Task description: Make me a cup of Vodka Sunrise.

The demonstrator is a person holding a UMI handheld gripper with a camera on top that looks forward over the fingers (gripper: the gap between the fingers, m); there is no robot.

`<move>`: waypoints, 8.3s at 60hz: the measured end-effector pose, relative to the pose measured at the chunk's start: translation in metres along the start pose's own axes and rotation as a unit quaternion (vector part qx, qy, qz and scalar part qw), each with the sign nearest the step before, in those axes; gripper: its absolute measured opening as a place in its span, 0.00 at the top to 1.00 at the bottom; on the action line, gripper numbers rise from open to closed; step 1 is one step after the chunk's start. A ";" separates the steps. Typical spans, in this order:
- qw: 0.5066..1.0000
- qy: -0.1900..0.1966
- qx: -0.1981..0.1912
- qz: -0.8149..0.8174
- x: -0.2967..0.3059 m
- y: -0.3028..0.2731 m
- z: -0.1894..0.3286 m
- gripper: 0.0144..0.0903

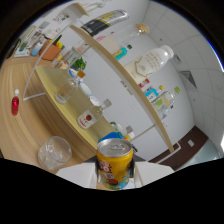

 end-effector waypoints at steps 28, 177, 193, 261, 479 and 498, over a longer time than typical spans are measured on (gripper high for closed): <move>0.880 0.042 0.048 -0.471 -0.035 -0.027 0.011 0.52; 0.889 -0.064 -0.074 0.447 -0.006 0.194 0.014 0.06; 0.888 -0.066 -0.048 0.453 -0.017 0.105 -0.072 0.06; 0.898 -0.095 0.033 0.429 -0.125 -0.153 0.060 0.65; 0.896 -0.073 0.078 0.432 0.125 -0.129 0.057 0.51; 0.890 -0.082 0.086 0.441 0.136 -0.131 0.036 0.71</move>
